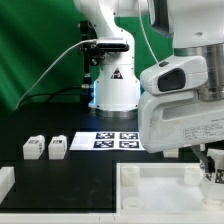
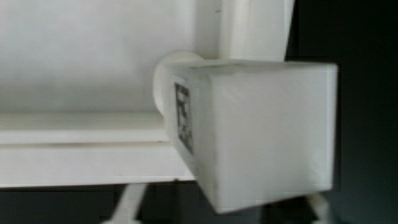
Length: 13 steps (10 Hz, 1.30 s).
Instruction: Assemble one leg
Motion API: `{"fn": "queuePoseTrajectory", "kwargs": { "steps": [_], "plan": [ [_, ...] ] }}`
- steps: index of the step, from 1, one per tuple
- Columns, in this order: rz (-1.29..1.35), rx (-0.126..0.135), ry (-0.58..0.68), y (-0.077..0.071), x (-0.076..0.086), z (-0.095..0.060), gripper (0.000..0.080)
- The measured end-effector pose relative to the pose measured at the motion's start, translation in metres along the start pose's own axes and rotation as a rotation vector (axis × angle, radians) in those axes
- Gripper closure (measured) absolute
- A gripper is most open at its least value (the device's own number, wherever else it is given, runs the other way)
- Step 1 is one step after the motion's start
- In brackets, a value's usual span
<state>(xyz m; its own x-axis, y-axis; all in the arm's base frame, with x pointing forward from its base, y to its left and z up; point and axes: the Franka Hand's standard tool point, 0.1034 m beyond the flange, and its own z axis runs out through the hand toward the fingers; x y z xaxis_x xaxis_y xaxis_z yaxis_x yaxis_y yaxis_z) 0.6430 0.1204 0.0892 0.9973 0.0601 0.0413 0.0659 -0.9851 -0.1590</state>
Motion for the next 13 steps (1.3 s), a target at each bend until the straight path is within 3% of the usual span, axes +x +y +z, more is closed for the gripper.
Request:
{"fn": "queuePoseTrajectory", "kwargs": {
  "steps": [1,2,3,6,8,10,12,13],
  "plan": [
    [0.004,0.0,0.0,-0.001,0.0,-0.002,0.0298],
    [0.003,0.0,0.001,-0.002,0.0,-0.005,0.0298],
    [0.004,0.001,-0.013,-0.002,-0.003,-0.005,0.0178],
    [0.006,-0.002,-0.029,-0.001,-0.017,0.009,0.0152],
    [0.002,-0.007,-0.025,-0.004,-0.028,0.019,0.015],
    [0.003,-0.008,-0.024,-0.003,-0.028,0.019,0.0153],
    [0.003,-0.008,-0.025,-0.003,-0.028,0.019,0.0412],
    [0.006,-0.014,-0.024,0.002,-0.027,0.019,0.0412]
  ]
}}
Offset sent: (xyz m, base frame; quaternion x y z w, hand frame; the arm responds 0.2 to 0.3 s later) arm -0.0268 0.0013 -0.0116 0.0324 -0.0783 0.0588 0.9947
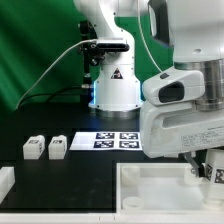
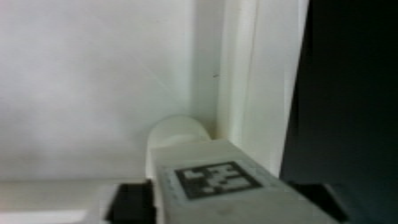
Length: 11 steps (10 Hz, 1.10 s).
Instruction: Assemble one leg
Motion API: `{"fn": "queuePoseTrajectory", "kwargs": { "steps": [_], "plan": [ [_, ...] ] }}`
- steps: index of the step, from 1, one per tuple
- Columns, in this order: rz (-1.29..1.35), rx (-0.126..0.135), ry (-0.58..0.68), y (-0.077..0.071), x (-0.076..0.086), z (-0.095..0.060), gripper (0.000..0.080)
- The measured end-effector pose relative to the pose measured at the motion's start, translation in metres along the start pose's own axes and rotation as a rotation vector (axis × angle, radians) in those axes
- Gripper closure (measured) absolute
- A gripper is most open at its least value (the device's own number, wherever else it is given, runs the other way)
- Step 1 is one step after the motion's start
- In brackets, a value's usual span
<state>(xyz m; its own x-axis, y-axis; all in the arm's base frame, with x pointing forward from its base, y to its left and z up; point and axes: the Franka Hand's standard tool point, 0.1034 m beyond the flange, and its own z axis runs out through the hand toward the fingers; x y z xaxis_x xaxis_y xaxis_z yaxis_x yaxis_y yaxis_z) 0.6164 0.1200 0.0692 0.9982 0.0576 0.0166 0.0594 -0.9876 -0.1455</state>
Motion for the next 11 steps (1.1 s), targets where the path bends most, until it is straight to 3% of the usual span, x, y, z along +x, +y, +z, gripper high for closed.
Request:
{"fn": "queuePoseTrajectory", "kwargs": {
  "steps": [1,5,7,8,10,11],
  "plan": [
    [0.003,-0.002,0.0,0.0026,0.0002,-0.0001,0.0503],
    [0.069,0.002,-0.001,0.0031,0.0011,0.0004,0.0508],
    [0.382,0.013,0.0,0.0009,0.0066,0.0001,0.0508],
    [0.566,0.03,-0.007,0.0005,0.0074,0.0006,0.0508],
    [0.933,0.088,-0.041,-0.0011,0.0085,0.0025,0.0508],
    [1.031,0.09,-0.048,-0.0034,0.0081,0.0033,0.0508]
  ]
}}
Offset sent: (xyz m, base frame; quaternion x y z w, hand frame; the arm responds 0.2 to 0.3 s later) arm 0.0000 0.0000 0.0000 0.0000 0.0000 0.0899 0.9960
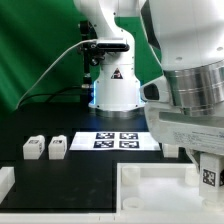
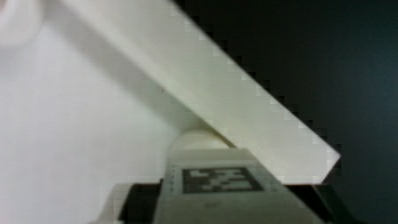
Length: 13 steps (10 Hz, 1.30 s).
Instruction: Assemble one leg
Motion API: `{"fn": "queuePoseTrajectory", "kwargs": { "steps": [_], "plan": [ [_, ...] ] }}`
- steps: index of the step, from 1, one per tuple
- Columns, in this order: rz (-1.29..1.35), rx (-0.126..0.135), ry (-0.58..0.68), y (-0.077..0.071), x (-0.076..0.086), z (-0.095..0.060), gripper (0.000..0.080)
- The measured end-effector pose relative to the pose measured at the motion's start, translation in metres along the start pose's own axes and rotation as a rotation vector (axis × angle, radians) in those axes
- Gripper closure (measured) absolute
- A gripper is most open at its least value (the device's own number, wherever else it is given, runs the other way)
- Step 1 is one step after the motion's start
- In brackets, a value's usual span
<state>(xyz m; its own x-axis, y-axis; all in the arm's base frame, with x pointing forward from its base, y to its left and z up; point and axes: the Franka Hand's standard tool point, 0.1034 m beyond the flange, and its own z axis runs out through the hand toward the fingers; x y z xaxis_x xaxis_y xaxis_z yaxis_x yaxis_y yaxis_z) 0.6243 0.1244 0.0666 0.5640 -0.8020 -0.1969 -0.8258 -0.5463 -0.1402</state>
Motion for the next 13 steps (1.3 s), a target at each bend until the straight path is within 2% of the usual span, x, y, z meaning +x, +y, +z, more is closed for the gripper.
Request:
{"fn": "queuePoseTrajectory", "kwargs": {
  "steps": [3,4,5,6,7,8,9,11,13],
  "plan": [
    [0.217,0.003,-0.006,-0.001,-0.002,0.001,0.0508],
    [0.341,0.021,-0.012,-0.001,-0.001,0.001,0.0508],
    [0.428,0.068,-0.022,-0.001,0.004,0.0,0.0508],
    [0.423,0.062,-0.025,-0.002,0.001,0.001,0.0508],
    [0.413,0.061,-0.026,-0.003,0.0,0.002,0.0311],
    [0.4,0.061,-0.025,-0.002,0.0,0.002,0.0311],
    [0.352,0.061,-0.024,-0.002,0.0,0.002,0.0186],
    [0.221,0.025,-0.039,-0.001,-0.009,-0.004,0.0161],
    [-0.118,-0.024,-0.003,-0.002,-0.016,-0.015,0.0151]
  ]
}}
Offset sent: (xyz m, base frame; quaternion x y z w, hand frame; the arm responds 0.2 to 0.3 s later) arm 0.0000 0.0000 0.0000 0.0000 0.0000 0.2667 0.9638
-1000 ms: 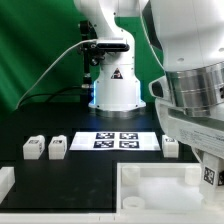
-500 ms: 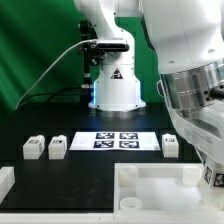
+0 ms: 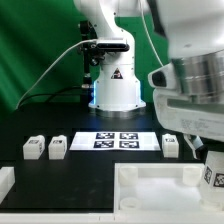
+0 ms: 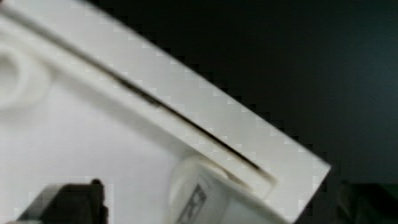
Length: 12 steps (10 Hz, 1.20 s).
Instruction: Assemble one leg
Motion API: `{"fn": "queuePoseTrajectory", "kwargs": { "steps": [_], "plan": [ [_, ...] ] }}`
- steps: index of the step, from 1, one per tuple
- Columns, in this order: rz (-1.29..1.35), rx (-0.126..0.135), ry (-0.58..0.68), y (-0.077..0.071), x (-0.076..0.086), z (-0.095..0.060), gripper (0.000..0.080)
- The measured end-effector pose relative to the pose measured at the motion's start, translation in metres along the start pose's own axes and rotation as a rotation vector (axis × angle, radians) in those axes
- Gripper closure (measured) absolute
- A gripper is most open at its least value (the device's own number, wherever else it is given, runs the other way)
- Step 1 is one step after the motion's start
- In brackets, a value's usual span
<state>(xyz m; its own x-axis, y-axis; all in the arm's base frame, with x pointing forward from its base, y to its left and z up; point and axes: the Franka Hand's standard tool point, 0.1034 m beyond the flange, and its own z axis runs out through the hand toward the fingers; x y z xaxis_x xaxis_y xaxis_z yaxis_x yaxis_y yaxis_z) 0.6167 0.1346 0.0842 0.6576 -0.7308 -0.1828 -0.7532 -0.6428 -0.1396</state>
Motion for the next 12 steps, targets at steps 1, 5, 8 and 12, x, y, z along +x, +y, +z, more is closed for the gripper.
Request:
{"fn": "queuePoseTrajectory", "kwargs": {
  "steps": [1,5,8,12],
  "plan": [
    [-0.088,0.0,-0.004,0.002,0.001,0.003,0.0151],
    [-0.625,-0.063,0.057,0.002,0.016,0.0,0.0151],
    [-0.809,-0.058,0.097,-0.002,0.021,0.0,0.0236],
    [-0.611,-0.047,0.101,-0.001,0.022,0.0,0.0495]
  ]
}}
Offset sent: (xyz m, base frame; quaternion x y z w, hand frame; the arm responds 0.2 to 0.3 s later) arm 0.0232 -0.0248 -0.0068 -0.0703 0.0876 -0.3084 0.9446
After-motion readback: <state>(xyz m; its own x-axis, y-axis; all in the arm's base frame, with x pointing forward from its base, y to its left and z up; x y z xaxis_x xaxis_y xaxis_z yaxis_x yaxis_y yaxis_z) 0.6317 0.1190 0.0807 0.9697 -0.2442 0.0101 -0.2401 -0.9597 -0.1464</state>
